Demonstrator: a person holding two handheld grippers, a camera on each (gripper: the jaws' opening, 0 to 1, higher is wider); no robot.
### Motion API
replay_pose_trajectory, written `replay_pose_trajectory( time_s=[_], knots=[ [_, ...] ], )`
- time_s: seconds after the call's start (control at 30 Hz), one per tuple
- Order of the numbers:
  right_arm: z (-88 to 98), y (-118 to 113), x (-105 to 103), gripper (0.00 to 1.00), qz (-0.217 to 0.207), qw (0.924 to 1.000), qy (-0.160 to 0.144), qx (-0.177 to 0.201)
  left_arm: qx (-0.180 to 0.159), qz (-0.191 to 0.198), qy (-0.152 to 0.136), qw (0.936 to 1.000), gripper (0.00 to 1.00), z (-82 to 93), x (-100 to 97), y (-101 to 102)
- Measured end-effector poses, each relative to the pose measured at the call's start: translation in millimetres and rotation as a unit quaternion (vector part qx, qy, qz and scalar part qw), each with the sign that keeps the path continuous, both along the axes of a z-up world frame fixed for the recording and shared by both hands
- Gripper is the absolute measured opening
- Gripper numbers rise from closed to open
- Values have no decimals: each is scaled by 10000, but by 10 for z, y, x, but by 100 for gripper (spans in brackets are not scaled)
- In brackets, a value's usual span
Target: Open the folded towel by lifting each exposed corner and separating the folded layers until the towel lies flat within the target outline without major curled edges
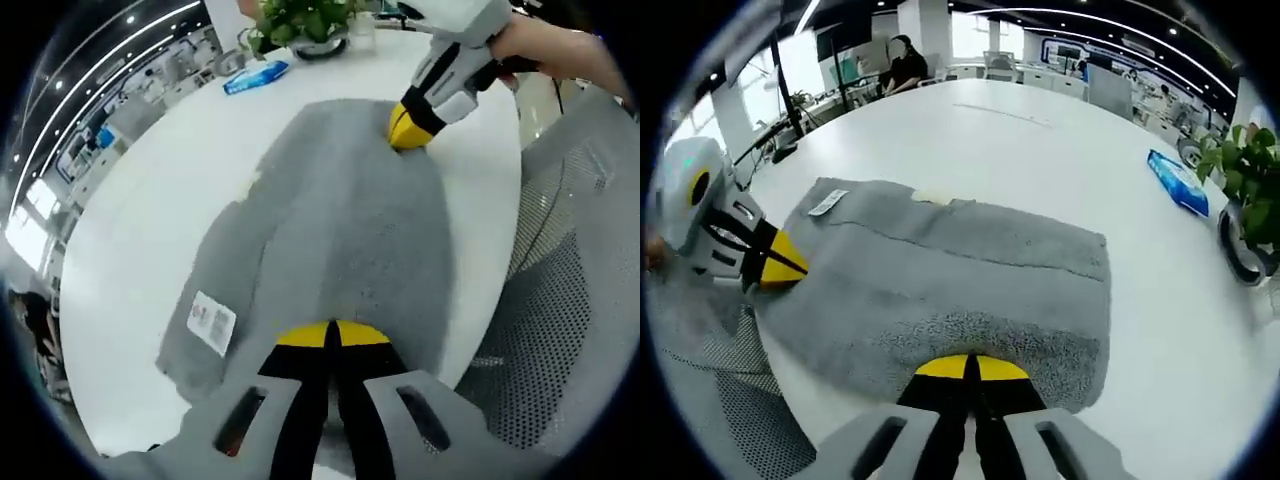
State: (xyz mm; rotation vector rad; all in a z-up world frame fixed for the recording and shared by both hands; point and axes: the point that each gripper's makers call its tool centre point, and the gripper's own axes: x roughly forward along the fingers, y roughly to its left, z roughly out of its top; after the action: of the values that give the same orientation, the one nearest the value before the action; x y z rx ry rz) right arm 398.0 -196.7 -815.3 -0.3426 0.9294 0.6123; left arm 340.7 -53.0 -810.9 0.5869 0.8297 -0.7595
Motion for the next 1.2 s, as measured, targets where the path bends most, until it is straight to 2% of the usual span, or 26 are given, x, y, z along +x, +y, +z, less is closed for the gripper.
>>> replay_pose_trajectory(
  time_s=[0.2, 0.4, 0.5, 0.53, 0.6, 0.63, 0.73, 0.83, 1.0, 1.2],
  knots=[
    [0, -52, 151, 0, 227, 9984, -274, -449, 41, -272, 57, 9996, 0, -6, -67, -209],
    [-2, -101, 312, 0, 683, 9885, -688, -1164, -155, -572, 173, 9981, 0, -7, -175, -471],
    [-2, -93, 380, 0, 948, 9798, -937, -1488, -226, -689, 168, 9972, 0, -6, -211, -597],
    [-1, -83, 423, 0, 1169, 9733, -1126, -1621, -260, -722, 167, 9969, 0, -6, -217, -640],
    [-7, -87, 477, 0, 1337, 9647, -1313, -1849, -352, -750, 186, 9964, 0, -5, -223, -704],
    [-7, -87, 486, 0, 1363, 9629, -1341, -1903, -441, -750, 205, 9960, 0, -4, -227, -750],
    [-5, -71, 559, 0, 1518, 9476, -1629, -2291, -587, -724, 222, 9954, 0, -4, -224, -825],
    [1, -51, 605, 0, 1597, 9359, -1890, -2506, -658, -739, 168, 9950, 0, -9, -221, -897],
    [6, -51, 686, 0, 1554, 9318, -2085, -2532, -664, -789, -225, 9944, 0, -11, -198, -1026],
    [14, -39, 804, 0, 1467, 9345, -2219, -2364, -818, -1070, -460, 9898, 0, -3, -168, -1130]
  ],
)
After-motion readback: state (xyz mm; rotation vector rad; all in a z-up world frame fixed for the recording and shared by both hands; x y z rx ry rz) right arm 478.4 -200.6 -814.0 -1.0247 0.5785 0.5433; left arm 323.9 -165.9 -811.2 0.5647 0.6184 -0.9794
